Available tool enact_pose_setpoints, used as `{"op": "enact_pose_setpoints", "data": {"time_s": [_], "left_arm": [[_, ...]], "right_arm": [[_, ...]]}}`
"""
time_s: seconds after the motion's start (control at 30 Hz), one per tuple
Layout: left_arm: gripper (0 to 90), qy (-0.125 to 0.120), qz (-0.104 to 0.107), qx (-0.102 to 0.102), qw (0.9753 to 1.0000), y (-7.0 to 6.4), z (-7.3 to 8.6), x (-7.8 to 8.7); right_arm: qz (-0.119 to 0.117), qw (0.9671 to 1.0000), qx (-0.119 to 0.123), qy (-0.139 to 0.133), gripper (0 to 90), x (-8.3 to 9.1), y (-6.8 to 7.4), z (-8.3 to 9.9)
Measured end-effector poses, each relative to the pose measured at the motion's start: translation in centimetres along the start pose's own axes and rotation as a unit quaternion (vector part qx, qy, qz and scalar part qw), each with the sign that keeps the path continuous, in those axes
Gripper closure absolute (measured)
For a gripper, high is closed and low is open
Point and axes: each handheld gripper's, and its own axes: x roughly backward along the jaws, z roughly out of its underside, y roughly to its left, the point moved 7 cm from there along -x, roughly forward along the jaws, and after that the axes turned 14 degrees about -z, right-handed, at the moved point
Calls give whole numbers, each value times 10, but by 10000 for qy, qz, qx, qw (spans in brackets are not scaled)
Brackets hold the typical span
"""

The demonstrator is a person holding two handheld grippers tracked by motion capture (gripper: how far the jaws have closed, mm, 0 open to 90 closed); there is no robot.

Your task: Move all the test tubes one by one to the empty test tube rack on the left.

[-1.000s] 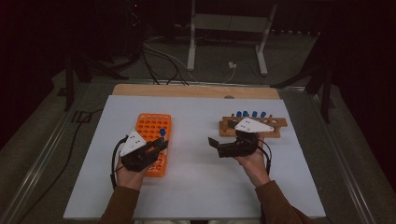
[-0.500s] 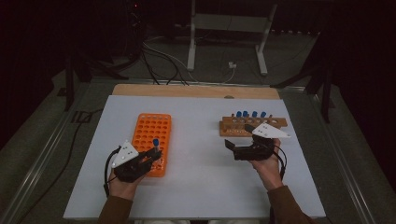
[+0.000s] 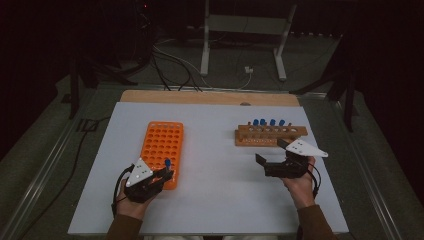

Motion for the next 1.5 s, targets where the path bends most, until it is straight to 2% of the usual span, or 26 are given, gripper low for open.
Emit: {"op": "enact_pose_setpoints", "data": {"time_s": [0.2,0.37,0.57,0.73,0.8,1.07,1.17,1.27,1.5], "left_arm": [[779,182,-85,-180,9996,-2,6,0],[781,370,-149,-396,9984,-6,11,-4],[781,339,-172,-339,9987,-6,12,-5],[765,308,-130,-197,9992,-5,13,-4],[677,303,-190,-168,9992,-5,13,-3],[544,-94,-179,121,9997,7,3,10],[536,-179,-46,215,9996,10,1,14],[445,-298,18,285,9991,14,0,19],[222,-420,-281,419,9978,23,-4,26]], "right_arm": [[50,10000,-52,-44,12,5,-4,2],[60,10000,-42,-35,12,4,-4,2],[86,9999,-58,-25,12,5,-7,4],[121,9999,-92,-15,12,5,-10,6],[138,9999,-95,-20,12,5,-11,6],[235,9996,-151,-11,12,7,-17,6],[281,9995,-157,12,12,8,-19,5],[337,9993,-152,51,12,9,-22,4],[539,9983,-147,134,12,13,-35,-1]]}}
